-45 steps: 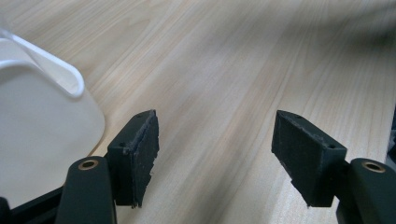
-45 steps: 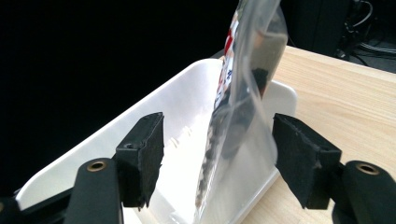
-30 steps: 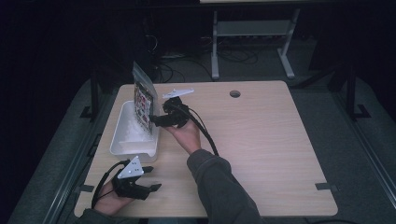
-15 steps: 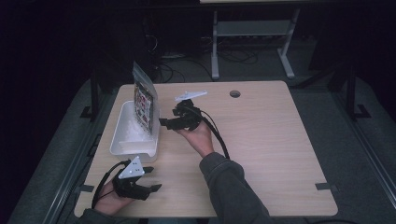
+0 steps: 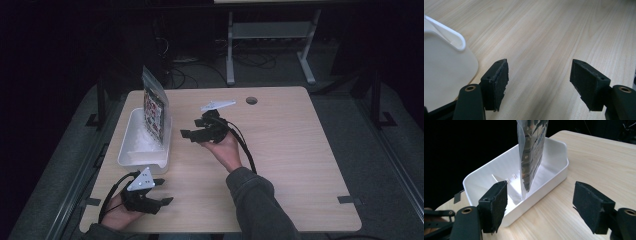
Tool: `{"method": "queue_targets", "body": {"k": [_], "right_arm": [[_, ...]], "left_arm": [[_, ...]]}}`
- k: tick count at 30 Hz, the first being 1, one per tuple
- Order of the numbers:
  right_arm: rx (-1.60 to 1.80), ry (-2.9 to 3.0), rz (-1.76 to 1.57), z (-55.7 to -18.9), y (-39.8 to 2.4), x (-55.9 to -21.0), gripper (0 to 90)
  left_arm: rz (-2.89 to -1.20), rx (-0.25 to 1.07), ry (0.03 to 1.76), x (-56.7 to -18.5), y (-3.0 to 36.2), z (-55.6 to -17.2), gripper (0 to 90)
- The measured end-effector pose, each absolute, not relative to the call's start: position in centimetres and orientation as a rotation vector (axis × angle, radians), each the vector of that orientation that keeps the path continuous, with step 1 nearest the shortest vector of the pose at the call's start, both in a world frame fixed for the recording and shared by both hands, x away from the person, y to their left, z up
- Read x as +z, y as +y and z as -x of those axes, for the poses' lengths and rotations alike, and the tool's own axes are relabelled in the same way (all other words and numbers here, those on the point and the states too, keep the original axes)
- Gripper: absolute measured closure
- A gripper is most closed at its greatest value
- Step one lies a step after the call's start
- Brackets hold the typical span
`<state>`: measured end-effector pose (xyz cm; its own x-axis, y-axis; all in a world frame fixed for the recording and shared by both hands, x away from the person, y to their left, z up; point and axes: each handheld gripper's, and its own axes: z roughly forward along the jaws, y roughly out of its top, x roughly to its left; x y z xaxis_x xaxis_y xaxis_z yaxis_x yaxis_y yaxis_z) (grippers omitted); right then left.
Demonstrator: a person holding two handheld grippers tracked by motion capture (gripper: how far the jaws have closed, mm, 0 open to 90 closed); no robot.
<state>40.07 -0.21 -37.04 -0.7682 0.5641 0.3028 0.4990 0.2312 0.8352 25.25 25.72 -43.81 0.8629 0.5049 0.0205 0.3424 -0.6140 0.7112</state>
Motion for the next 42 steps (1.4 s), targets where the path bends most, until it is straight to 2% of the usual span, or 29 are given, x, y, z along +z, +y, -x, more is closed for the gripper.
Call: {"method": "queue_targets", "body": {"k": [42], "right_arm": [[1.53,2.423,-1.148,-36.7,-10.0,-39.4,23.8]], "left_arm": [[-2.286,0.276,0.628,-44.0,25.4,-25.6,28.0]]}}
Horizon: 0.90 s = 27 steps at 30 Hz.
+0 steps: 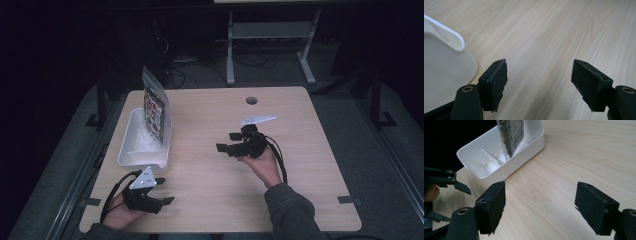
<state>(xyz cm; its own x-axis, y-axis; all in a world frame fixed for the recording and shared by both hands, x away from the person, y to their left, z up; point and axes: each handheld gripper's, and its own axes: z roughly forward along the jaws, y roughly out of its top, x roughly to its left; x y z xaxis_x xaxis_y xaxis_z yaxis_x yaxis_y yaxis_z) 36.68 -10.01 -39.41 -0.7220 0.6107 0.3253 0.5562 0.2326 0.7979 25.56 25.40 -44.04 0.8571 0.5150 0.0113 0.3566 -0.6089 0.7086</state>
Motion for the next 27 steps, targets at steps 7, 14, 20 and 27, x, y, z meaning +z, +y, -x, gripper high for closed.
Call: {"method": "queue_targets", "body": {"k": [7,14,20,27], "right_arm": [[1.519,2.425,-1.158,-36.0,-11.5,-39.7,23.8],[1.523,2.418,-1.176,-35.5,-12.7,-39.9,23.2],[1.527,2.414,-1.193,-34.7,-14.5,-40.1,22.9],[1.525,2.381,-1.243,-33.7,-17.0,-40.6,22.9]], "left_arm": [[-2.288,0.278,0.628,-44.1,25.3,-25.6,27.4],[-2.289,0.275,0.63,-44.1,25.3,-25.6,26.9],[-2.29,0.274,0.631,-44.1,25.3,-25.7,26.4],[-2.293,0.272,0.63,-44.2,25.1,-25.7,26.1]]}}
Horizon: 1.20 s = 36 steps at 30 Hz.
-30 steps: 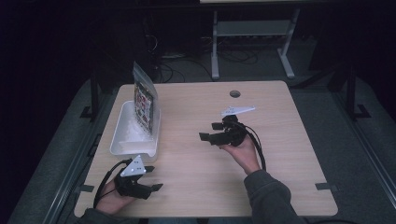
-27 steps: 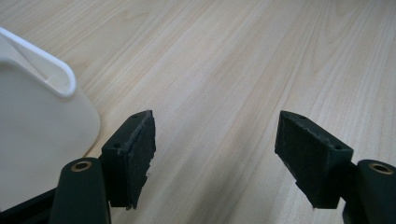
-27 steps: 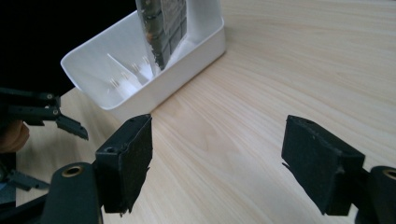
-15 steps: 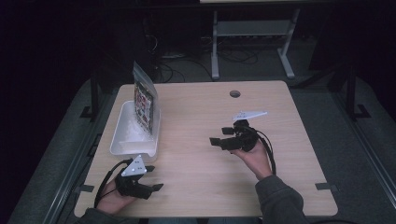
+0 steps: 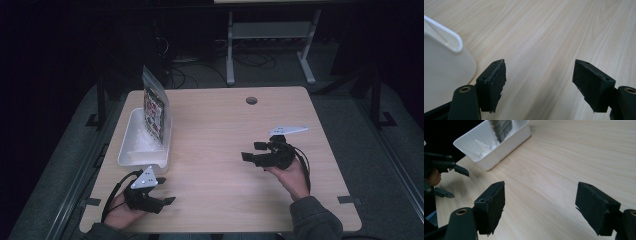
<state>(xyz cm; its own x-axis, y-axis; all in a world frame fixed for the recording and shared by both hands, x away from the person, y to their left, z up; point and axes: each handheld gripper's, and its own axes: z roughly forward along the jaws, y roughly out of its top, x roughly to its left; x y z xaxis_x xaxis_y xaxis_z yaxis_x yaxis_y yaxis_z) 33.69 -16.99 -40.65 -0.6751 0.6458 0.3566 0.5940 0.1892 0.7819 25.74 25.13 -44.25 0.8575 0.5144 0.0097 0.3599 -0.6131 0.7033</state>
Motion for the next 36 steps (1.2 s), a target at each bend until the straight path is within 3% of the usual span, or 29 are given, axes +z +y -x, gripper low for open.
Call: {"method": "queue_targets", "body": {"k": [36], "right_arm": [[1.465,2.451,-1.285,-28.0,-21.9,-44.0,22.8]], "left_arm": [[-2.299,0.259,0.633,-44.4,25.0,-25.8,24.5]]}}
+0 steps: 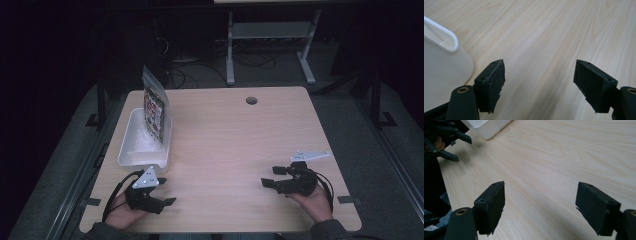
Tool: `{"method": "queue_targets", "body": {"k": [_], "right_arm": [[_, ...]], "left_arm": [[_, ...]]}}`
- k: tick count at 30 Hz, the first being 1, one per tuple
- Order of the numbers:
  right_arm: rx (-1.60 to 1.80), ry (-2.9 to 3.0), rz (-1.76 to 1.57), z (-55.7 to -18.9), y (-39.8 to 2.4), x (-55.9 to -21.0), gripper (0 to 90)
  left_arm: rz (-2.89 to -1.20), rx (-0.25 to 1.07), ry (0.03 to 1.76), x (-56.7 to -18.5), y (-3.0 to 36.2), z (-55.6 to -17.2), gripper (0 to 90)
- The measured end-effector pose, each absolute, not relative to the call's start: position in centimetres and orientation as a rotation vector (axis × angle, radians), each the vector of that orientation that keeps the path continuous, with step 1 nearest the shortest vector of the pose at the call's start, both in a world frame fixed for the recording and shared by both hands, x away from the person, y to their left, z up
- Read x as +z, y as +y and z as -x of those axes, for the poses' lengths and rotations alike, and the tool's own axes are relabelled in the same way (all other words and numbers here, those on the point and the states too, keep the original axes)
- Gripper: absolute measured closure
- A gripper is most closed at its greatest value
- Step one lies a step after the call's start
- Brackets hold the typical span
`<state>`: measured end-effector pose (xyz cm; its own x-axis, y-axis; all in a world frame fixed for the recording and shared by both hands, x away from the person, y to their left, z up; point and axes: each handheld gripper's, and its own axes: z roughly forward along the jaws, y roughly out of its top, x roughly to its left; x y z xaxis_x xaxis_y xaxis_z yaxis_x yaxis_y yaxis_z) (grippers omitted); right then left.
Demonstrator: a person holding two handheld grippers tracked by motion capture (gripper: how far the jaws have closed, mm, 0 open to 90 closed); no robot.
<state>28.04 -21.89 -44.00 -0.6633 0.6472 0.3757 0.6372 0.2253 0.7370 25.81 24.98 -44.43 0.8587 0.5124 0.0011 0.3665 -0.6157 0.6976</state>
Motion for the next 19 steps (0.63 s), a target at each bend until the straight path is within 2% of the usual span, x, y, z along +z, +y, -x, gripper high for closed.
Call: {"method": "queue_targets", "body": {"k": [19], "right_arm": [[1.404,2.457,-1.198,-25.8,-21.2,-44.8,23.9]], "left_arm": [[-2.289,0.274,0.61,-44.4,24.9,-25.5,23.3]]}}
